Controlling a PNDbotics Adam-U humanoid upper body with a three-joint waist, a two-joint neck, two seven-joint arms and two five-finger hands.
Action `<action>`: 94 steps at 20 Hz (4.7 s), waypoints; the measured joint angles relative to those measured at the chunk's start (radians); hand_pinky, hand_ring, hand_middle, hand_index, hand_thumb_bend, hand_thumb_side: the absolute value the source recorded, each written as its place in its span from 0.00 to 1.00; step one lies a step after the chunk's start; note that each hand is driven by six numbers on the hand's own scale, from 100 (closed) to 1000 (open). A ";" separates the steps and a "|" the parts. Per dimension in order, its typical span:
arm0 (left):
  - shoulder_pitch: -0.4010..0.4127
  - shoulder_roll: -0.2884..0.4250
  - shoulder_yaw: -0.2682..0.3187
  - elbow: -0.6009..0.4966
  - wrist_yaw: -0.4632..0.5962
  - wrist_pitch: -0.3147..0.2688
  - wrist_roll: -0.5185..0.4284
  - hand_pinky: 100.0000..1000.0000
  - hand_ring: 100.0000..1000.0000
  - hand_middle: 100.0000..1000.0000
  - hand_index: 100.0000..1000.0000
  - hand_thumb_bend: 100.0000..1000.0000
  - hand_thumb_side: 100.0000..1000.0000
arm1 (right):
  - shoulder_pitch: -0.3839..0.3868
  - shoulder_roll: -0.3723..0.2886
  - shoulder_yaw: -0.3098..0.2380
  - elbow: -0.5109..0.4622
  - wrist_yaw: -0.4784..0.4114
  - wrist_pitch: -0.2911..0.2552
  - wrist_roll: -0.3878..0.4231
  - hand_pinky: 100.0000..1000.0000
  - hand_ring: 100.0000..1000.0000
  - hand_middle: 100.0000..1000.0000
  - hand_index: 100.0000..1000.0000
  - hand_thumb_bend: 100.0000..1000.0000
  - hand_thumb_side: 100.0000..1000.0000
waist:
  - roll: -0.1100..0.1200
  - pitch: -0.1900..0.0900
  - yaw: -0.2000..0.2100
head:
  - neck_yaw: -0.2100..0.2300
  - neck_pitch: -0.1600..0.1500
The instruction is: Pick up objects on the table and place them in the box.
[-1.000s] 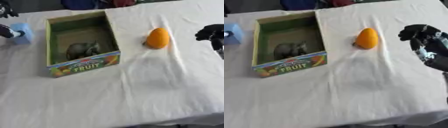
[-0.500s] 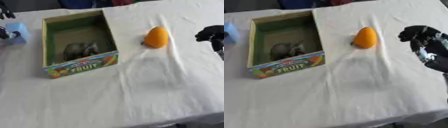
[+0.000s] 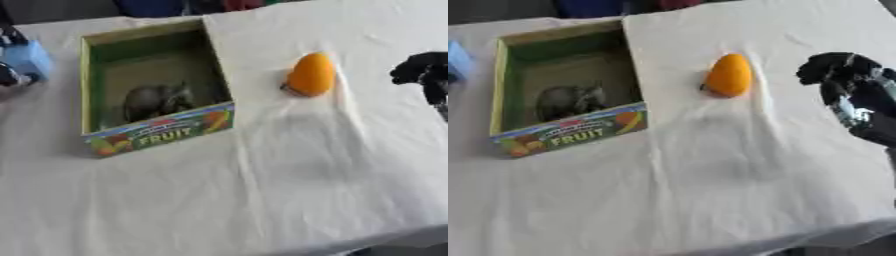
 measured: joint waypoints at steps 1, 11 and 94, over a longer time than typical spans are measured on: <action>0.000 0.000 0.000 0.000 0.000 0.001 0.000 0.63 0.57 0.64 0.76 0.33 0.20 | 0.000 0.000 0.000 0.000 0.000 0.000 0.000 0.74 0.75 0.68 0.80 0.00 0.40 | 0.000 0.000 0.001 | -0.001 0.000; 0.020 -0.001 0.002 -0.001 -0.041 0.030 0.142 0.46 0.38 0.39 0.54 0.10 0.00 | 0.000 0.001 0.000 0.001 0.000 0.002 0.002 0.74 0.75 0.68 0.80 0.00 0.40 | -0.008 0.000 0.013 | -0.005 -0.004; 0.619 -0.242 -0.025 -1.061 0.965 0.130 0.433 0.61 0.50 0.50 0.69 0.30 0.90 | -0.405 -0.217 0.259 0.592 0.489 -0.288 0.000 0.76 0.79 0.75 0.83 0.12 0.33 | -0.057 -0.088 0.180 | -0.056 0.030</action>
